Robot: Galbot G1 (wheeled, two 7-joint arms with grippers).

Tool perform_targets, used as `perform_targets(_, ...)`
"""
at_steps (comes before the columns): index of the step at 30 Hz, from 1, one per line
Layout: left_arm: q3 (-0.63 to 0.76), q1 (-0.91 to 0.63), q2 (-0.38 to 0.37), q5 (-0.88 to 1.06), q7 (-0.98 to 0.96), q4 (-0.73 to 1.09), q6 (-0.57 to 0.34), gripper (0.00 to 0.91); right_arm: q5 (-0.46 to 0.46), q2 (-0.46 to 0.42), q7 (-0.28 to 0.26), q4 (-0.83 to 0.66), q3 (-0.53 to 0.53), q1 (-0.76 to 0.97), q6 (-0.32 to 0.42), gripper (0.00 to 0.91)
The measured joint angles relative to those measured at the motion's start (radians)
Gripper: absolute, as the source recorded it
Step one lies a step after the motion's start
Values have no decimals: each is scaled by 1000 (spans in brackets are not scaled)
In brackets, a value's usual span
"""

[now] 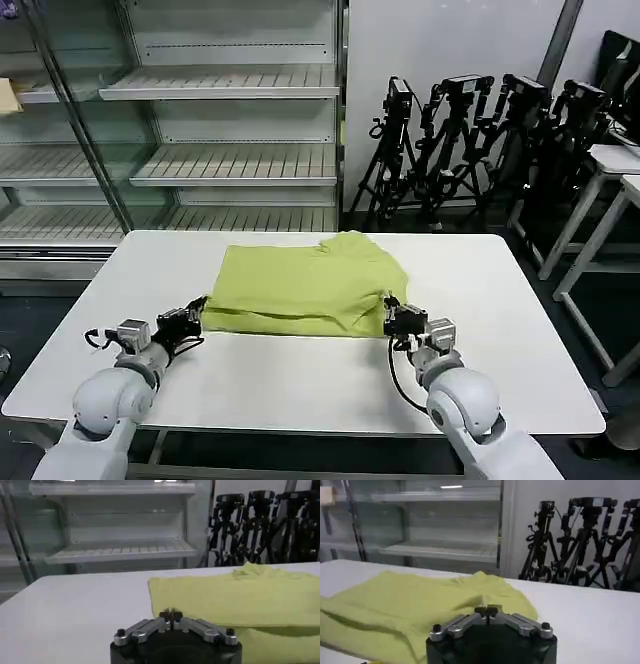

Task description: Fold and organize the clothes.

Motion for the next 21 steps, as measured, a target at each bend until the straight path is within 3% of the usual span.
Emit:
perform_targets(10, 29, -40, -5, 13, 7, 54, -7, 20, -6, 4, -5, -50, -12, 28, 10, 0)
perform_targets(11, 32, -43, -5, 15, 8, 59, -9, 907, -8, 4, -6, -54, -14, 31, 11, 725)
perform_targets(12, 34, -46, -5, 15, 9, 63, -10, 907, -11, 3, -7, -59, -16, 34, 11, 907)
perform_targets(21, 55, -79, -1, 26, 10, 103, -19, 907, -24, 14, 0, -105, -21, 68, 14, 907)
